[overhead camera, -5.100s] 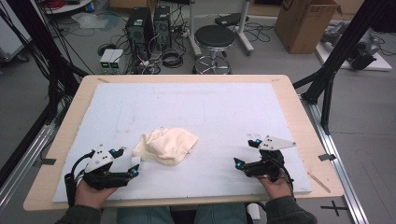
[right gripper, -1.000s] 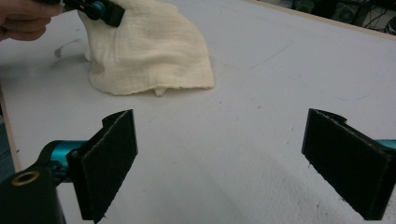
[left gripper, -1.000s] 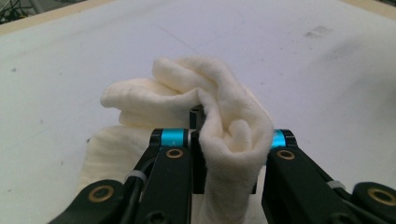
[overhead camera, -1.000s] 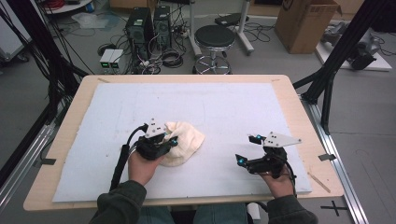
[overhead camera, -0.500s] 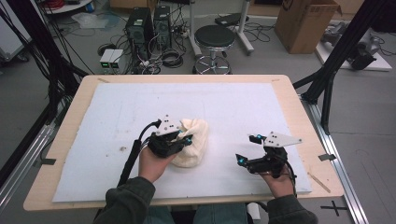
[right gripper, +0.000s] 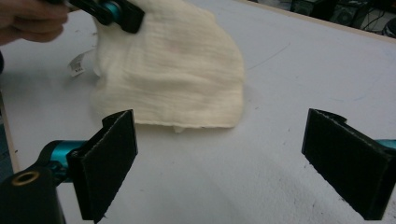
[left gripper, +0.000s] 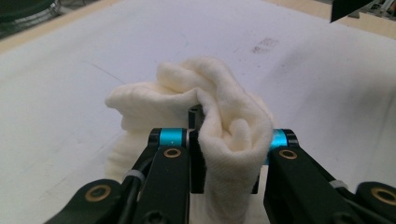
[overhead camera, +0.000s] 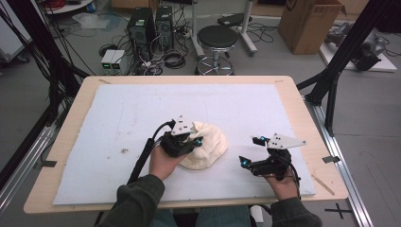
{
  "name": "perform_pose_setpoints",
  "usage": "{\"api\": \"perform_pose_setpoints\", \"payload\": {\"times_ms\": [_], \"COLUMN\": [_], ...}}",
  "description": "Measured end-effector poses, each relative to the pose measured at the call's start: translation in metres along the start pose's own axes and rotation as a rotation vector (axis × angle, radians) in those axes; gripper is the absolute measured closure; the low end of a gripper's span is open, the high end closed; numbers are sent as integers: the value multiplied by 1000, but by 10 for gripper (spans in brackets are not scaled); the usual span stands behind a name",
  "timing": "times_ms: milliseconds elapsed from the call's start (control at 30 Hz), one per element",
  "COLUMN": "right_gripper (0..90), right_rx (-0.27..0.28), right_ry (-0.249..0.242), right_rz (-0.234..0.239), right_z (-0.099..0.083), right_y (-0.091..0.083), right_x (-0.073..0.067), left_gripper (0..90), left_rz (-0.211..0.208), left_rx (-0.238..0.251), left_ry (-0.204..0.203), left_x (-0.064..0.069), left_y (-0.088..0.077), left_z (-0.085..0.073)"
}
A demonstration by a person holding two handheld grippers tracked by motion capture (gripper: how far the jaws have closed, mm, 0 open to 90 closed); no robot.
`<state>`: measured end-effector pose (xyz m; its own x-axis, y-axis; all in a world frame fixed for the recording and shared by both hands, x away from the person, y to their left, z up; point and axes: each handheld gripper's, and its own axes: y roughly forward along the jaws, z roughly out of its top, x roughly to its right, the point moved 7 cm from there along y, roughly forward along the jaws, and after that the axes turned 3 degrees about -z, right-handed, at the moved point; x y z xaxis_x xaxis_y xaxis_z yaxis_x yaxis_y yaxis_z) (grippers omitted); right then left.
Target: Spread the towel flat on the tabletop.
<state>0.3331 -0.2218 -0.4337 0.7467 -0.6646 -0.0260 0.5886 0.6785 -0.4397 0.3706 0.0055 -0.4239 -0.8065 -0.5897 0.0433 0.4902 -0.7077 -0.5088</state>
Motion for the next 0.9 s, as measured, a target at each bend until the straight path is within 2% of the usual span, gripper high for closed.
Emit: {"api": "perform_pose_setpoints", "payload": {"times_ms": [167, 267, 333, 400, 500, 667, 733, 767, 800, 833, 867, 900], "right_gripper": [96, 97, 97, 97, 97, 181, 249, 279, 380, 380, 409, 451], "right_rx": [-14, -23, -37, -44, -55, -57, -64, -64, -81, -81, -92, -98], "right_ry": [-7, -5, -1, -4, 0, -2, -6, -12, -21, -21, -22, -21], "right_rz": [7, 10, 17, 19, 29, 48, 51, 55, 63, 63, 77, 80], "right_z": [-2, -3, -4, -5, -6, -4, -2, 0, 2, 2, 4, 5], "right_y": [5, 7, 9, 10, 12, 14, 15, 17, 21, 21, 23, 27], "right_x": [0, 1, 1, 1, 1, 3, 6, 7, 10, 10, 11, 13], "left_gripper": [761, 741, 684, 597, 503, 458, 445, 446, 478, 478, 488, 497], "left_rz": [14, 19, 21, 21, 19, 40, 55, 56, 50, 46, 48, 42], "left_rx": [-68, -92, -95, -83, -33, 0, 10, 8, -2, -18, -48, -56], "left_ry": [-21, -35, -43, -48, -48, -50, -51, -52, -53, -52, -50, -50], "left_x": [-11, -16, -17, -18, -19, -27, -31, -33, -34, -35, -37, -37], "left_y": [23, 28, 27, 22, 7, -20, -29, -32, -34, -34, -34, -33], "left_z": [-14, -18, -18, -16, -9, -10, -15, -19, -24, -29, -36, -40]}}
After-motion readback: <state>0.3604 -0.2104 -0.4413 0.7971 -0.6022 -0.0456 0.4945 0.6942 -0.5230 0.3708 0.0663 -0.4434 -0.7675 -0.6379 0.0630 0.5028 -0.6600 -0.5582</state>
